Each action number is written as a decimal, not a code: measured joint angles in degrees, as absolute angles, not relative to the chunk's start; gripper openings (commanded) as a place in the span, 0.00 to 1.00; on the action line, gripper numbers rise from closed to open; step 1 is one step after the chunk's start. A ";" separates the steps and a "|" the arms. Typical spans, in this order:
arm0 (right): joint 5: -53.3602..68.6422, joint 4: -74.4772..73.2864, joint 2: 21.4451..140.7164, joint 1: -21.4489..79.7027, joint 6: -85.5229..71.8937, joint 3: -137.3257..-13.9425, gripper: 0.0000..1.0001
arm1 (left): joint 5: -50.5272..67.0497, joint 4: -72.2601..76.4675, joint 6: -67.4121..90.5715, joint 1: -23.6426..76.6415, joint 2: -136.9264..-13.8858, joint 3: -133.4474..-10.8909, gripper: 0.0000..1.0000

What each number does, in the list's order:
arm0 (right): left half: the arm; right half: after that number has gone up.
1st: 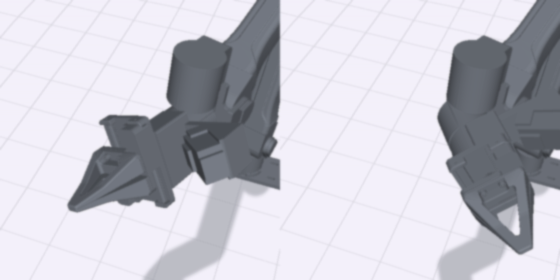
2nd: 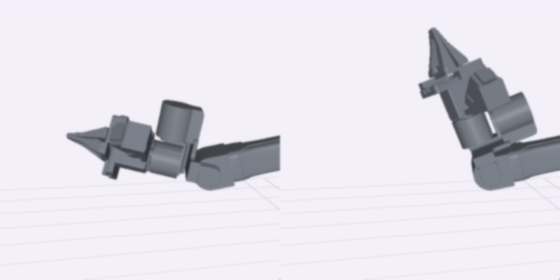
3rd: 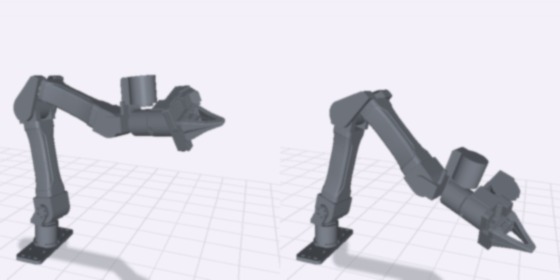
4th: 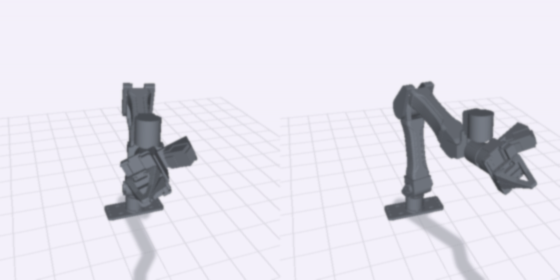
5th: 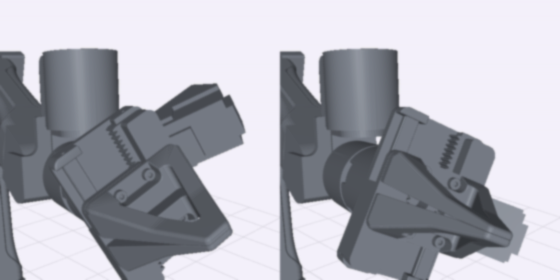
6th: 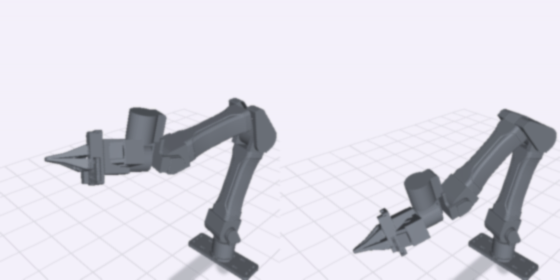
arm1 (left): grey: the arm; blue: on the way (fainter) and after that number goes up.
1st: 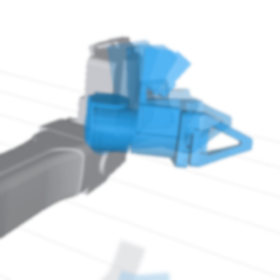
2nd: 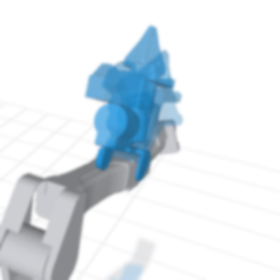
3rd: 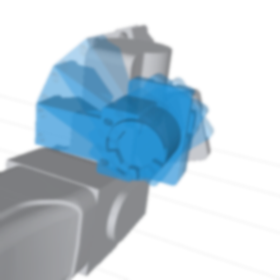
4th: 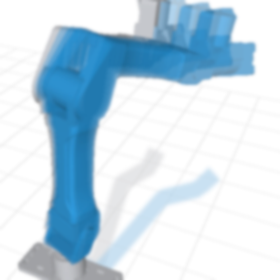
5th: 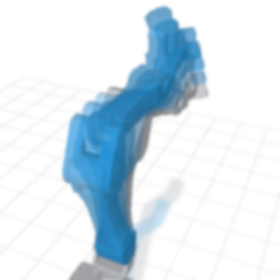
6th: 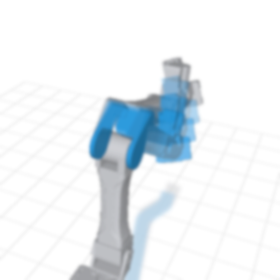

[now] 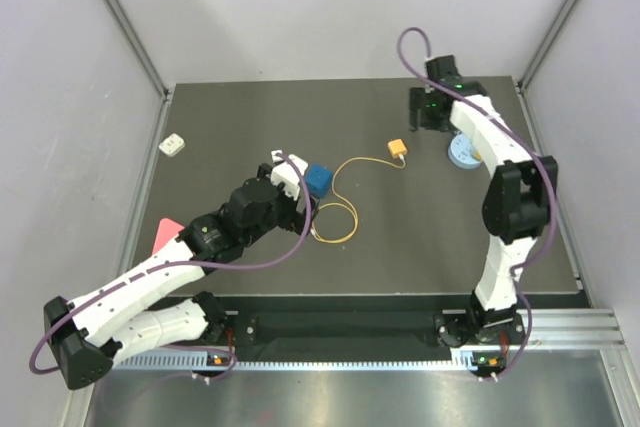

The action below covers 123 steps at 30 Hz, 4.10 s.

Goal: Insert the plug

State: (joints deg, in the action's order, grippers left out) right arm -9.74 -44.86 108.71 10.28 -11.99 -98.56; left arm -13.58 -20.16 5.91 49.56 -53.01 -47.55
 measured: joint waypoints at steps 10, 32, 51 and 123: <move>-3.16 -38.98 122.63 16.47 -6.63 -102.45 0.63 | -7.68 -20.62 8.93 49.56 -53.25 -47.97 0.84; 1.30 -26.17 113.82 16.47 3.42 -83.07 0.00 | 15.49 -28.12 32.05 41.91 -58.00 -68.82 0.82; 8.08 -17.58 67.37 36.71 9.96 -61.47 0.00 | 37.65 -24.69 31.33 26.76 -75.59 -71.05 0.72; 27.49 20.47 49.71 24.21 -48.34 -42.61 0.66 | 52.71 69.47 85.10 27.31 -87.02 -53.87 0.00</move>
State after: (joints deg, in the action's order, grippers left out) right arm 27.49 20.47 49.71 24.21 -48.34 -42.61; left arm 52.71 69.47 85.10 27.31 -87.02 -53.87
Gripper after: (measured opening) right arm 0.667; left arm 0.349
